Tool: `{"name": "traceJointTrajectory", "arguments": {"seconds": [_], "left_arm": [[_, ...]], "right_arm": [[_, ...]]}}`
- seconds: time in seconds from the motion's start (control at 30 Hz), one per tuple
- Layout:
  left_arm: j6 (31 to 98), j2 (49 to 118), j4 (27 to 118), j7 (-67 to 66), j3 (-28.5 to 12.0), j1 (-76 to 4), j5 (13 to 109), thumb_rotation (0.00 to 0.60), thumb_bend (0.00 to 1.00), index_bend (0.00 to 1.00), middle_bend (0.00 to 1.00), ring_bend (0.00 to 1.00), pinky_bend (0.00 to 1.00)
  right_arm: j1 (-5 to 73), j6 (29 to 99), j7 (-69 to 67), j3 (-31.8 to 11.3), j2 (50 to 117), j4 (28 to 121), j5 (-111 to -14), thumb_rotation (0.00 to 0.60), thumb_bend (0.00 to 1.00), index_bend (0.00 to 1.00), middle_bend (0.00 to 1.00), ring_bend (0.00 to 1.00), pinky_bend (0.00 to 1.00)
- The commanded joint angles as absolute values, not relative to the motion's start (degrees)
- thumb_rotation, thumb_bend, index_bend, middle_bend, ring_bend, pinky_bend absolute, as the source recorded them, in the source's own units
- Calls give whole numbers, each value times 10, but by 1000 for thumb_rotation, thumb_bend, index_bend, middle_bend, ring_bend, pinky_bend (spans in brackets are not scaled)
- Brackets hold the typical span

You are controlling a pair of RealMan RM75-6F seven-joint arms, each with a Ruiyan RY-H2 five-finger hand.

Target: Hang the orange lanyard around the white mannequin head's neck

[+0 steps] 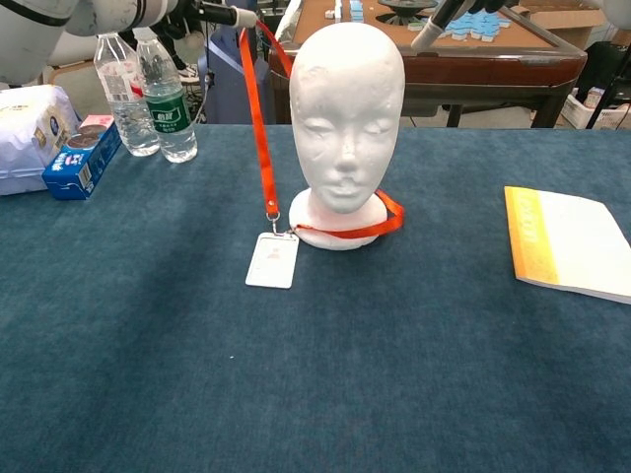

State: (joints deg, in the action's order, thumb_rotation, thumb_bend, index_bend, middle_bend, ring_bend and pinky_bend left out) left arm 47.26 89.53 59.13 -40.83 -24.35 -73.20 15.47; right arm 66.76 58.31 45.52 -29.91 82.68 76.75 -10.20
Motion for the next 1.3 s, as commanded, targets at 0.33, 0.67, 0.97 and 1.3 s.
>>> {"name": "traceJointTrajectory", "arguments": {"seconds": [0.33, 0.67, 0.97, 1.3], "left_arm": [[541, 784, 772, -350, -249, -663, 217, 93, 193, 136, 857, 893, 945], [616, 662, 954, -321, -217, -575, 300, 90, 192, 143, 758, 783, 879], [654, 579, 1057, -264, -192, -494, 370, 91, 191, 144, 565, 516, 831], [710, 525, 1116, -195, -150, -394, 470, 102, 191, 148, 549, 486, 826]], "right_arm": [[593, 599, 375, -277, 732, 913, -197, 600, 0, 7, 936, 959, 1000], [517, 612, 299, -247, 647, 1036, -309, 600, 0, 40, 585, 575, 697], [441, 640, 235, -204, 589, 1100, -424, 600, 0, 41, 489, 444, 597], [334, 695, 147, -144, 543, 1131, -555, 600, 0, 41, 490, 435, 587]]}}
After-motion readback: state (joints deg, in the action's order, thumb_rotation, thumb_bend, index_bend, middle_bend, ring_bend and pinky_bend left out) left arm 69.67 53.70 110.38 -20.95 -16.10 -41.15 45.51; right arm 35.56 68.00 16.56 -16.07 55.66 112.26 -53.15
